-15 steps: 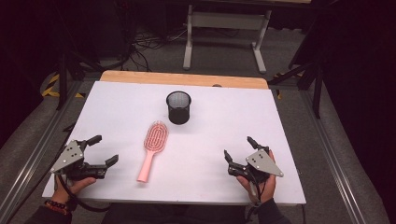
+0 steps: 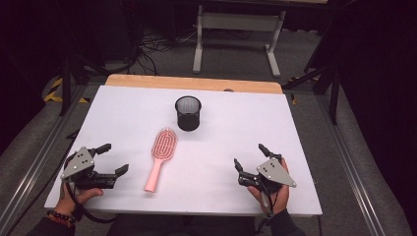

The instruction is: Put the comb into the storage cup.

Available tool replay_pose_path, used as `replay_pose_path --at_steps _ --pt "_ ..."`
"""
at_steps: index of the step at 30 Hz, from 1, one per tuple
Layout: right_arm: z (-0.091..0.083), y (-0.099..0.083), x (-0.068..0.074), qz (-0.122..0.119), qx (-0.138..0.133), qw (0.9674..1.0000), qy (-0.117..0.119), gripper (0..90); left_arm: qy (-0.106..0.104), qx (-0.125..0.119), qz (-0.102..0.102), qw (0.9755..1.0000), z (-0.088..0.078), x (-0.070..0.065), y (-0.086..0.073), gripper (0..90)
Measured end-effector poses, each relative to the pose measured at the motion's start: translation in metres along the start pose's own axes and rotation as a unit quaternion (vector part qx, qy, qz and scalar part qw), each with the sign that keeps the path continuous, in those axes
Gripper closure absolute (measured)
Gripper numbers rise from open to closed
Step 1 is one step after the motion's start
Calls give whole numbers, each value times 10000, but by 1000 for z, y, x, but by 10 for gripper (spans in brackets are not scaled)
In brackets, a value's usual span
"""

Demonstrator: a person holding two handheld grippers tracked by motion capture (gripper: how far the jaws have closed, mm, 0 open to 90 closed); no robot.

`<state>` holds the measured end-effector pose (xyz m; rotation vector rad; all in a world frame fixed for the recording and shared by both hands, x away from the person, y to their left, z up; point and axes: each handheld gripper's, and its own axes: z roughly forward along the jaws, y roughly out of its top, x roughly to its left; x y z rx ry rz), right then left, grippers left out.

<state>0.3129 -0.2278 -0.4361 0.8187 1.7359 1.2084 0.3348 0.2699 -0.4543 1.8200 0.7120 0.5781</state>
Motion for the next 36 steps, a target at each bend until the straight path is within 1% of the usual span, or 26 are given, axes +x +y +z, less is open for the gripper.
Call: replay_pose_path --at_steps 1,2,3,5,7,8,9,10,11,13,15,16,17,18,19,21,22,23,27,28,29,32,33,34,35,36 --pt "1 -1 0 -23 24 10000 -9 120 65 97 -35 9999 1 0 1 86" --pt "1 -1 0 -43 75 10000 -29 120 71 163 -64 9998 3 0 2 92" --pt "2 -2 0 -55 99 9999 -28 119 16 261 -131 9996 5 -1 3 87" --pt "2 -2 0 -38 99 9999 -31 120 52 405 -109 9991 7 -3 5 87" --pt "2 -2 -1 -38 107 9999 -43 120 18 512 -119 9986 9 -4 7 86" --pt "3 -2 -1 -33 109 9999 -42 120 36 608 -154 9980 11 -5 8 87" --pt "3 -2 -1 -32 114 9999 -33 120 -48 872 -186 9960 15 -5 10 86" --pt "3 -2 -1 -19 124 9999 2 120 -81 966 -177 9951 16 -6 10 64" --pt "4 -2 -1 -11 124 9999 10 120 -99 1184 -174 9928 20 -7 11 60" --pt "4 -3 -1 30 110 9999 58 120 -77 1625 -226 9864 30 -11 12 81" --pt "4 -3 -2 17 126 9999 46 120 -123 1785 -247 9835 35 -14 14 82" --pt "5 -3 -2 24 127 9999 52 120 -142 1900 -248 9814 38 -17 16 82" --pt "5 -3 -2 27 140 9999 66 120 -142 1900 -248 9814 38 -17 16 86" --pt "5 -3 -2 24 162 9998 60 120 -98 1987 -261 9797 41 -20 20 88" --pt "6 -3 -2 39 165 9998 66 120 -76 2105 -355 9769 45 -24 25 87" --pt "6 -3 -2 56 169 9998 77 120 -76 2183 -429 9749 49 -27 32 87" --pt "7 -4 -2 65 176 9998 74 120 -106 2233 -500 9734 52 -29 35 90" --pt "8 -4 -1 88 182 9998 87 120 -110 2270 -486 9726 55 -31 38 98" --pt "10 -4 1 28 229 9997 124 121 -117 2485 -637 9665 69 -41 47 109" --pt "11 -4 2 34 234 9996 127 121 -111 2552 -683 9644 73 -43 48 119" --pt "11 -5 2 35 242 9996 123 121 -103 2655 -715 9614 78 -45 48 126" --pt "15 -7 4 61 306 9995 106 124 -37 2906 -771 9537 89 -49 48 207" --pt "16 -8 5 42 334 9993 130 124 -52 2967 -779 9518 91 -49 48 235" --pt "17 -8 5 19 352 9993 127 124 -99 3047 -796 9491 93 -49 48 267" --pt "18 -8 6 6 358 9993 131 124 -118 3166 -800 9451 97 -49 48 293" --pt "18 -8 6 -7 355 9993 142 124 -92 3237 -801 9427 99 -49 48 304"
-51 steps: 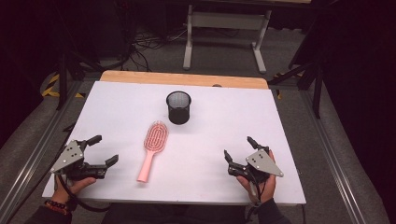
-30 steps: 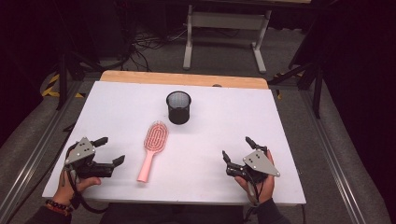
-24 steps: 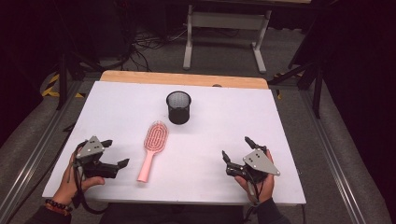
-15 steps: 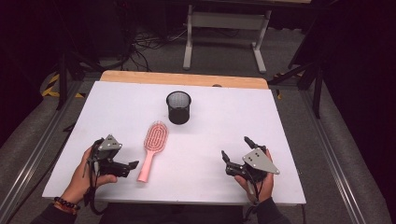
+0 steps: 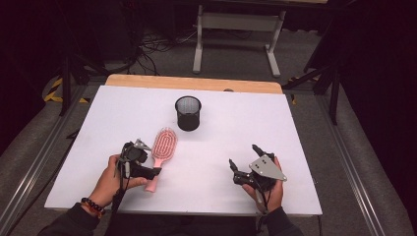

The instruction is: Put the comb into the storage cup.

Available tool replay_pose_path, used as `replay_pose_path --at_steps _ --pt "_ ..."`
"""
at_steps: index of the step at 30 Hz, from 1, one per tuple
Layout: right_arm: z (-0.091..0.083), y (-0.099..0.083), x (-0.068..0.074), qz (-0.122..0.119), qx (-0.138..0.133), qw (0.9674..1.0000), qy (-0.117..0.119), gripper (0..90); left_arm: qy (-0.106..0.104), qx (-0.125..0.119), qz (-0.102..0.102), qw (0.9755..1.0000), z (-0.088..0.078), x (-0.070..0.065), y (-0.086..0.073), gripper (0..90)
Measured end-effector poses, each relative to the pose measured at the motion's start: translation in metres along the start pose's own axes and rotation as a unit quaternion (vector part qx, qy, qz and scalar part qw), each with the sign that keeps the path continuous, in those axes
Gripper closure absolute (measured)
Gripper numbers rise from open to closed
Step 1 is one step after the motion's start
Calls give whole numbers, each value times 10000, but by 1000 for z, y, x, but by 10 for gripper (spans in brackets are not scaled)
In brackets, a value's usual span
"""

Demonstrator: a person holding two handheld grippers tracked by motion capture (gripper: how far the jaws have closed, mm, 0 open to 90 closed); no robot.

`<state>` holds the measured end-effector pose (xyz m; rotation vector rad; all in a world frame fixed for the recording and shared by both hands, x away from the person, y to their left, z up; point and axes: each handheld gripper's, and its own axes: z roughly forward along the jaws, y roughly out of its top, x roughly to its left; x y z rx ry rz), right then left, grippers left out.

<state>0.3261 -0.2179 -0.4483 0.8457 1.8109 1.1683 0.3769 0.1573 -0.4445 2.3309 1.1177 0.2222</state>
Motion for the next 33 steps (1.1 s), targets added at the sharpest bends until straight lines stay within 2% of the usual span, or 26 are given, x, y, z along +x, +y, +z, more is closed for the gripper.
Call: replay_pose_path --at_steps 2,6,10,12,15,17,19,21,22,25,27,28,33 --pt "0 0 0 10 -8 10000 8 125 -29 56 -66 10000 2 2 3 311" --pt "2 -1 1 -1 34 10000 29 126 -138 227 -321 9991 7 8 11 313" --pt "2 -1 0 12 49 10000 21 127 -191 464 -507 9975 18 6 15 341" --pt "2 -2 0 6 63 10000 28 127 -52 545 -471 9974 21 3 18 350" --pt "3 -3 0 -8 108 9999 45 129 41 630 -548 9965 23 3 24 396" --pt "3 -3 1 -7 125 9999 57 129 138 757 -474 9959 24 0 27 401" --pt "4 -3 1 -18 133 9999 94 130 425 825 -244 9954 25 -6 27 423" --pt "4 -4 2 -52 189 9997 111 132 478 799 -221 9954 25 -8 27 452" --pt "4 -4 2 -61 200 9997 129 132 434 804 -201 9956 25 -6 26 466" --pt "4 -4 2 -89 214 9996 180 132 473 632 -273 9965 22 0 22 599" --pt "5 -5 2 -68 212 9995 222 132 408 515 -288 9974 21 4 19 685" --pt "4 -5 2 -74 214 9995 225 132 341 475 -252 9980 21 6 18 691" --pt "5 -5 3 -109 223 9994 258 132 356 332 -107 9988 20 5 14 693"
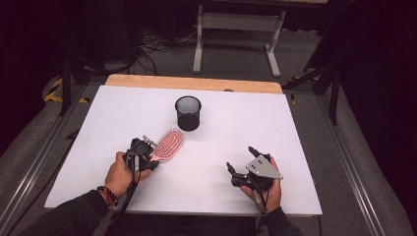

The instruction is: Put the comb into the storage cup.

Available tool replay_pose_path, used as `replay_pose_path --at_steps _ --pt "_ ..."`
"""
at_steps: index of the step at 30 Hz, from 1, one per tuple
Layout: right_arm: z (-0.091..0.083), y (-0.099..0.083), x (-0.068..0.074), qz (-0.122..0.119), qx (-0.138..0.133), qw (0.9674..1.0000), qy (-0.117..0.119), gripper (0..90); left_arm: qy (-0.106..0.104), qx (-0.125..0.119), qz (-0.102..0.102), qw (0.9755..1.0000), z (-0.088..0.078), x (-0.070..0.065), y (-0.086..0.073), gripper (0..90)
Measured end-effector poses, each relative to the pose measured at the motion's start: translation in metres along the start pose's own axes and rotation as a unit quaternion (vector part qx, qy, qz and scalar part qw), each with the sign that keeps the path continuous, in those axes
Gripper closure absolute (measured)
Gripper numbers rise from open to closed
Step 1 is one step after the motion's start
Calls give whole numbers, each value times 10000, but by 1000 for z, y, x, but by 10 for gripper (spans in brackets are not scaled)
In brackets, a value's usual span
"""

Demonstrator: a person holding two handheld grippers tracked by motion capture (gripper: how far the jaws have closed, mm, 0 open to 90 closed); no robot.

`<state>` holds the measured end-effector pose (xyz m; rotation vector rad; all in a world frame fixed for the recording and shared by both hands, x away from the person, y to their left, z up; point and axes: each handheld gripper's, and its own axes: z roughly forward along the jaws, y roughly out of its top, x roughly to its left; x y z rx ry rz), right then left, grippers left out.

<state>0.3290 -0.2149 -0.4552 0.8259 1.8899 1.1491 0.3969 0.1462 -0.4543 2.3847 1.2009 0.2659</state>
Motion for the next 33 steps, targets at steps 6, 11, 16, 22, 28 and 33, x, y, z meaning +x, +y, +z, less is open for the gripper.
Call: replay_pose_path --at_steps 6,11,16,22,28,33 --pt "1 -1 -2 182 -14 9997 162 134 189 -748 204 9968 -2 4 -18 693" --pt "2 -2 -3 194 -10 9997 166 134 255 -1111 317 9930 -1 2 -28 694" --pt "4 -1 -2 158 2 9997 188 134 308 -1420 330 9888 -3 4 -32 694" --pt "7 -1 -2 200 18 9997 166 133 424 -1823 457 9813 -2 3 -35 694" --pt "9 6 -2 368 -150 9989 236 129 565 -2227 784 9701 -6 -4 -37 694" --pt "11 21 1 359 -302 9981 389 119 564 -2619 846 9597 -12 -5 -38 694"
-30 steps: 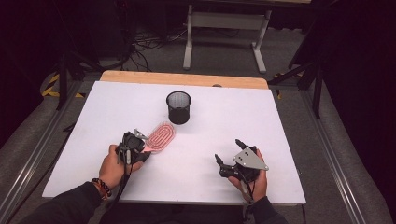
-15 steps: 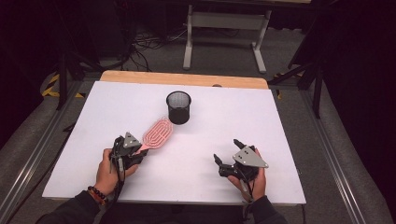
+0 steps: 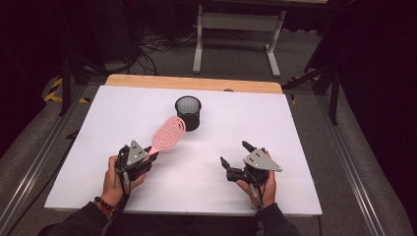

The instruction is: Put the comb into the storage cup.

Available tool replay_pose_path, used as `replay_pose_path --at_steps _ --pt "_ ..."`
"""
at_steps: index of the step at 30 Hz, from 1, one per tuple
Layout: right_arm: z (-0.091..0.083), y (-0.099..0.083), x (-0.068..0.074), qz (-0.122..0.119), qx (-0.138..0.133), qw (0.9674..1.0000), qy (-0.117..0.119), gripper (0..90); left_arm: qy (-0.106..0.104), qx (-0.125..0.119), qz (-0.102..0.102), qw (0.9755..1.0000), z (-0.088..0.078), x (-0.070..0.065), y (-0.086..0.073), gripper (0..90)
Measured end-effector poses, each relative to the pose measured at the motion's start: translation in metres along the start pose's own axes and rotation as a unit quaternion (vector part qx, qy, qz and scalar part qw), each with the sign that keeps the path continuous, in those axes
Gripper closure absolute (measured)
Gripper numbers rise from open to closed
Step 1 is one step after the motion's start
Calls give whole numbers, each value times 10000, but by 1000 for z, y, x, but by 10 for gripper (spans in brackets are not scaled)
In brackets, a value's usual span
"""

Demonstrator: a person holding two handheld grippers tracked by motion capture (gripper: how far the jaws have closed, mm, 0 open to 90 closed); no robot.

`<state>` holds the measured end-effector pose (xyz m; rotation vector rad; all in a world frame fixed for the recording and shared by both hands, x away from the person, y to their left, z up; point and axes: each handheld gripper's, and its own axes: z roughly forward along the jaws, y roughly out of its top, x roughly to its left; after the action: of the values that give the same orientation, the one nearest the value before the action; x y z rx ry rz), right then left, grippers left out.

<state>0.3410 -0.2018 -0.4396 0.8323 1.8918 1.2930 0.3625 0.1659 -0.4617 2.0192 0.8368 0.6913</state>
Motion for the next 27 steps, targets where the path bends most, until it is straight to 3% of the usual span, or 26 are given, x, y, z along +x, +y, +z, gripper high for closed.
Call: replay_pose_path --at_steps 2,6,12,15,20,27 --pt "1 3 0 -19 -26 10000 -6 117 7 -57 -11 10000 -1 0 1 694" --pt "5 17 -2 172 -242 9996 21 114 -75 -302 -28 9995 -1 0 4 694" --pt "23 36 0 484 -398 9974 343 89 -259 -631 -22 9977 0 -3 7 694" --pt "28 39 3 531 -361 9971 412 83 -317 -733 4 9968 1 -5 11 694" --pt "40 44 11 730 -304 9938 776 77 -342 -884 15 9955 1 -7 14 694" --pt "53 54 23 796 -234 9894 1190 62 -391 -1086 54 9933 -1 -11 20 694"
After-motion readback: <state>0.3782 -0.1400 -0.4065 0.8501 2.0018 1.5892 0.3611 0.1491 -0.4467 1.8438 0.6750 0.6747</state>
